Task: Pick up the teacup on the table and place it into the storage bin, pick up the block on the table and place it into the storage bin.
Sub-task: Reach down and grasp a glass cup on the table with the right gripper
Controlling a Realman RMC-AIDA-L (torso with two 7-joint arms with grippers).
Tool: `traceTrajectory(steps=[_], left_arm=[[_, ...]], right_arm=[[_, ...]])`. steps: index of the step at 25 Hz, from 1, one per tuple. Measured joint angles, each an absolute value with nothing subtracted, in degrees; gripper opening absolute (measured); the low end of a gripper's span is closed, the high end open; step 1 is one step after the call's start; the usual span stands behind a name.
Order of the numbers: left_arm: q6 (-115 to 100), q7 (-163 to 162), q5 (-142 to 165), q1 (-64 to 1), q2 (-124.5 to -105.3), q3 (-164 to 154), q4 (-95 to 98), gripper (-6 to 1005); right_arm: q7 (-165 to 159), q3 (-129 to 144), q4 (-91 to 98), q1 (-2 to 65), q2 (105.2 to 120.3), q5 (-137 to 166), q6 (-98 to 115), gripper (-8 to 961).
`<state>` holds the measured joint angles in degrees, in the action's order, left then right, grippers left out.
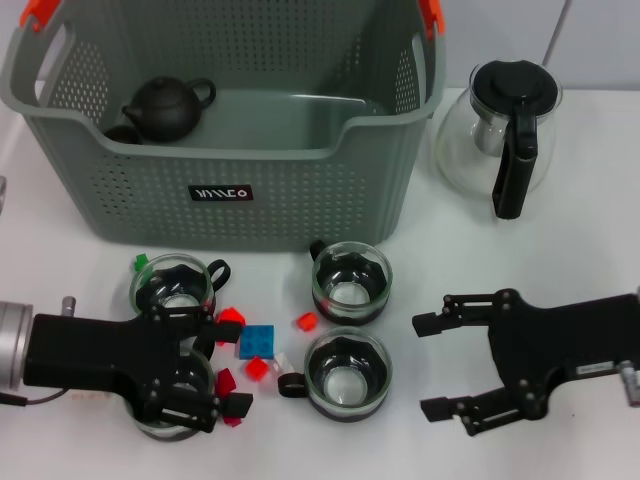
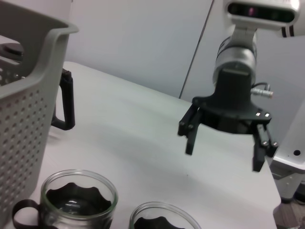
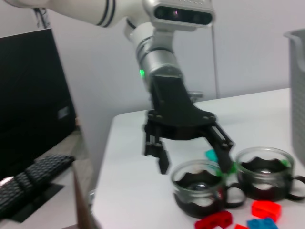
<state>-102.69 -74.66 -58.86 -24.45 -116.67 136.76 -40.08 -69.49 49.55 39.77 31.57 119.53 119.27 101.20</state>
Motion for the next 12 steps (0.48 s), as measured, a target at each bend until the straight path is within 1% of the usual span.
traceTrajectory(steps=[3,5,12], left_arm=[[-102.4,-75.9,-59.0,-24.4,-116.30,137.4,-40.2,907],[-102.8,-77.1,-59.1,-24.4,-116.02,138.6,-40.3,907],[-104.4,-77.8,-58.8,-23.6,-115.70,143.4,-40.3,907]], right_arm=[[-75.8,49.6,47.3,32.4,119.84,120.4,107.7,894],[-77.8,49.7,48.8,32.8,119.87,120.6,109.1,894],[-90.6,58.1,59.6,38.0,120.16,126.0,111.7,895]])
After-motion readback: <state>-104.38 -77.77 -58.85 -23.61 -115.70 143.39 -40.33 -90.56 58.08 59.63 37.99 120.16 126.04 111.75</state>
